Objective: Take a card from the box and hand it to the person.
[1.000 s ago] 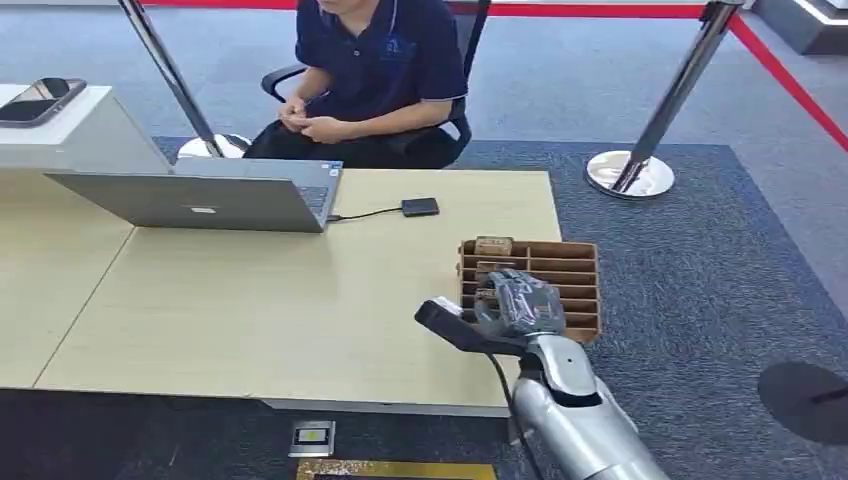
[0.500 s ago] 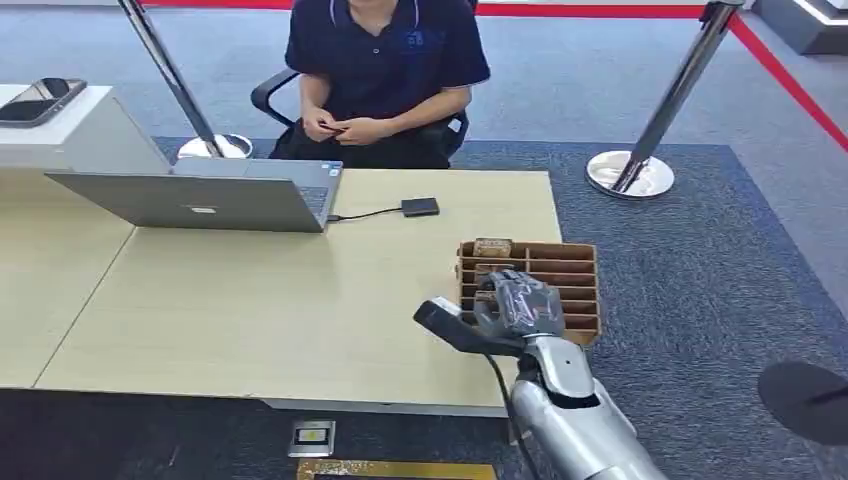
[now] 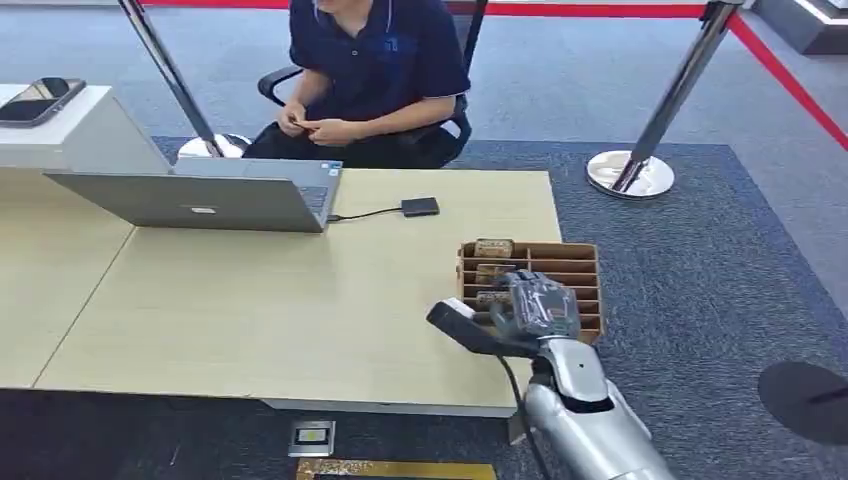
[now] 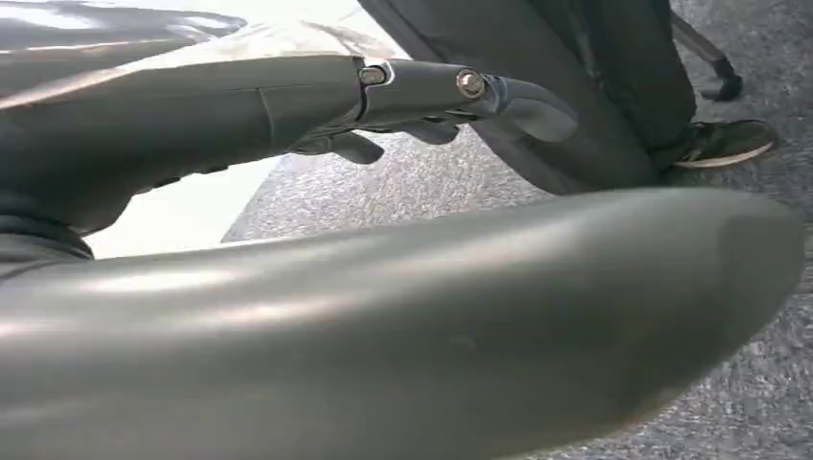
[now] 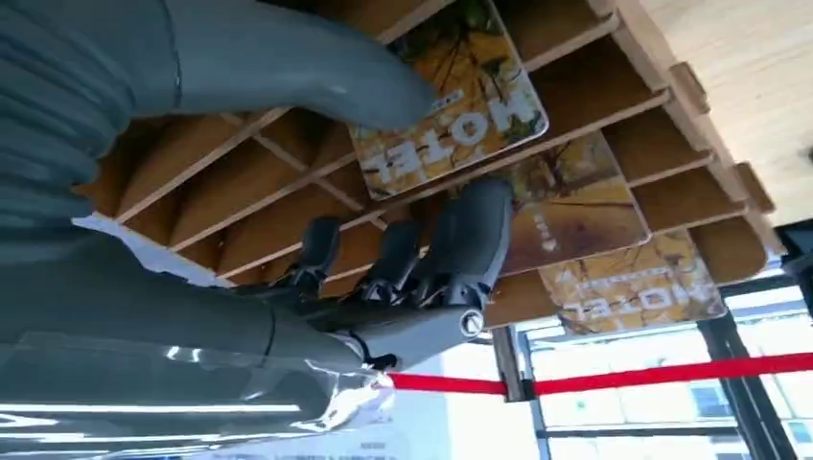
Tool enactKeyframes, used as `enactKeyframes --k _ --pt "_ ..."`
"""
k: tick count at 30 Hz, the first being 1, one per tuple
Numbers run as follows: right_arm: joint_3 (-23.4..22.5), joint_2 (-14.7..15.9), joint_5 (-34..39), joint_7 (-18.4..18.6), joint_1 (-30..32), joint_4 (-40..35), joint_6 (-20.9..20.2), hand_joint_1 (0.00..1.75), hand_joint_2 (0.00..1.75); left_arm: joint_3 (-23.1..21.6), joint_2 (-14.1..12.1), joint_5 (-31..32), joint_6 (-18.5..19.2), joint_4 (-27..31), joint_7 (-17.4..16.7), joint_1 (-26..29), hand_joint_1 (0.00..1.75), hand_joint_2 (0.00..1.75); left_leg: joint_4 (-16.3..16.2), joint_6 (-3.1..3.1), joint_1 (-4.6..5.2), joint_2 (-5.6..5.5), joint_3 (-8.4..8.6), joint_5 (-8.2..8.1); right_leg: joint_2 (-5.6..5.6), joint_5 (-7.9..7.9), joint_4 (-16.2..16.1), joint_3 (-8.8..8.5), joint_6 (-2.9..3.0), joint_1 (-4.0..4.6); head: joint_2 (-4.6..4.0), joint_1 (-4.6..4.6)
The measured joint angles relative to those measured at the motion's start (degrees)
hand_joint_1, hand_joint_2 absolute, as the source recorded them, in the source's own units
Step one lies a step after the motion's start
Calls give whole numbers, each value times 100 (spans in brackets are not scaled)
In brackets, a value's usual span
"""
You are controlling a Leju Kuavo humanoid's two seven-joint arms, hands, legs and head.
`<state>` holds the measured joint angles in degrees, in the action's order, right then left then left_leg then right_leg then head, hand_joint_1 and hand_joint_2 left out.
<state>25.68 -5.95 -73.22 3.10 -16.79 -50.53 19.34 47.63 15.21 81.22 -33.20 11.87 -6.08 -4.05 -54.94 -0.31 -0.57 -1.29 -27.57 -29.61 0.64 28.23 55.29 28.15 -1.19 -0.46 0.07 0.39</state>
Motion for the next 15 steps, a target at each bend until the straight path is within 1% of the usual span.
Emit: enactKeyframes --k 4,15 --pt "0 33 -35 7 29 -61 -20 91 175 0 0 0 -2 0 7 0 0 0 0 0 0 0 -2 0 0 0 0 1 0 0 0 2" --pt "94 -6 -105 -31 39 -29 -68 94 175 2 -2 2 -18 0 33 0 0 0 0 0 0 0 -1 0 0 0 0 1 0 0 0 2"
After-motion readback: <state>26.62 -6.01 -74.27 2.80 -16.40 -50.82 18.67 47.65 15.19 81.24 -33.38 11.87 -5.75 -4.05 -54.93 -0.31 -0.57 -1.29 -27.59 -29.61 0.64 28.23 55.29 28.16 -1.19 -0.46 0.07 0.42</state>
